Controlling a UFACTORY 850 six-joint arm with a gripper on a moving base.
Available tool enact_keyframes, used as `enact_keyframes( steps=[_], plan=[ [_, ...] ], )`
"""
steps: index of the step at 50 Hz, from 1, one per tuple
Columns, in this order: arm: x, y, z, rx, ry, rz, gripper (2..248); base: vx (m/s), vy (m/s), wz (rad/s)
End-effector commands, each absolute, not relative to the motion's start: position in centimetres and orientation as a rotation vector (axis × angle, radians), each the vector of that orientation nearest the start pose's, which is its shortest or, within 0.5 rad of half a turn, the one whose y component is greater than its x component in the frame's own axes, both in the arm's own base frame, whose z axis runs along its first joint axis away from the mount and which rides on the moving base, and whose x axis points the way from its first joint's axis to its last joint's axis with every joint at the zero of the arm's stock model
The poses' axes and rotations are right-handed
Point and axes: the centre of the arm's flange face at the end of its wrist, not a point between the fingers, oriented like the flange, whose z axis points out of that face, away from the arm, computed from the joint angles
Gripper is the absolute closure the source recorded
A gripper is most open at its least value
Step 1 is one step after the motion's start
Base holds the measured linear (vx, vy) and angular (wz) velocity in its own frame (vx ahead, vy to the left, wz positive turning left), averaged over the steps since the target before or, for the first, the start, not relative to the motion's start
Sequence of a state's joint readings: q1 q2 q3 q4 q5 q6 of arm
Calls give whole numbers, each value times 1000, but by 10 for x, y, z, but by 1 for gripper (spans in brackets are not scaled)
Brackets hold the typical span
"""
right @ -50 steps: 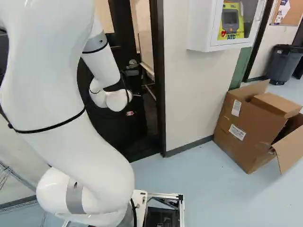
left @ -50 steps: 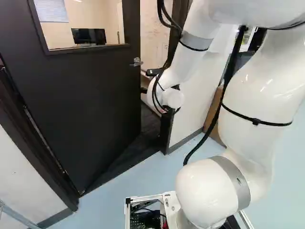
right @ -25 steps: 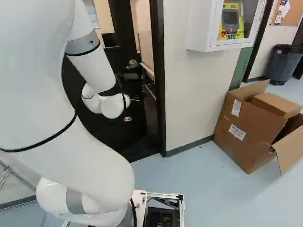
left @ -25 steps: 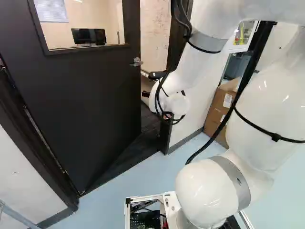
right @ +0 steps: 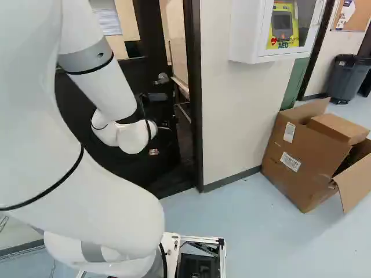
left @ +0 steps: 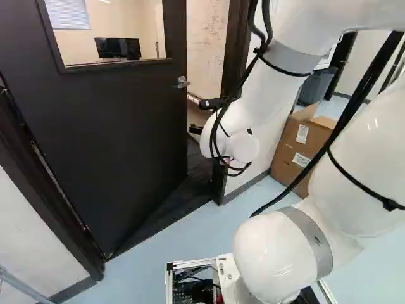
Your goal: Open the door and move inside
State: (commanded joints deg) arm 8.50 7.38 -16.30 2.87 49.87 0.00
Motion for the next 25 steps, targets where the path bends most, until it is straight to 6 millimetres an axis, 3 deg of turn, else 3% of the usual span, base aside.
enact_keyframes(
  steps=[25],
  plan=[
    [341, 48, 395, -2454, -107, -1832, 3, 0, 0, 0]
  ],
)
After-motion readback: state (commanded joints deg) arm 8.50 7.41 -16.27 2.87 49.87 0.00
